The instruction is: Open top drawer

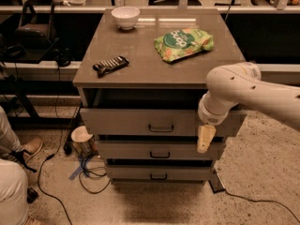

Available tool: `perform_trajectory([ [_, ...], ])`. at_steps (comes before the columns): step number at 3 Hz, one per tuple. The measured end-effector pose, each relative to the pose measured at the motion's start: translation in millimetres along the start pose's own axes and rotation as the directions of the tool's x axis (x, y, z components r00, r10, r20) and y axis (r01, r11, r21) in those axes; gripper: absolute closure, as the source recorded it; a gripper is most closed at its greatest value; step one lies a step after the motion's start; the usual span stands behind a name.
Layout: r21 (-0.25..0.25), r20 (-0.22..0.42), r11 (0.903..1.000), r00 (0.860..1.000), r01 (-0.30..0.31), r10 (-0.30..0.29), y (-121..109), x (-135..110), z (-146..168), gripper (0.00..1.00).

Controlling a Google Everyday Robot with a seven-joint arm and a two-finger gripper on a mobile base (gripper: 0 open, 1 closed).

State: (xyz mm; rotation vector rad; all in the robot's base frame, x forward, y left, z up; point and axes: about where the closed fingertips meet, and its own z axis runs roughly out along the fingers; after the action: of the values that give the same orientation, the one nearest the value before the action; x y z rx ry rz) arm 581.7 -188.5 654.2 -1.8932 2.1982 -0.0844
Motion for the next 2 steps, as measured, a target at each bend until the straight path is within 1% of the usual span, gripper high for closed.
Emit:
perform_trajectory([
  [1, -0.034, 0.010, 0.9993, 1.000, 0.017, -0.016, -2.1, -2.1, 6.0, 0.18],
  [2, -0.048, 0.025, 0.9986, 0.999, 0.022, -0.020, -0.7, -2.6, 8.3, 0.41],
])
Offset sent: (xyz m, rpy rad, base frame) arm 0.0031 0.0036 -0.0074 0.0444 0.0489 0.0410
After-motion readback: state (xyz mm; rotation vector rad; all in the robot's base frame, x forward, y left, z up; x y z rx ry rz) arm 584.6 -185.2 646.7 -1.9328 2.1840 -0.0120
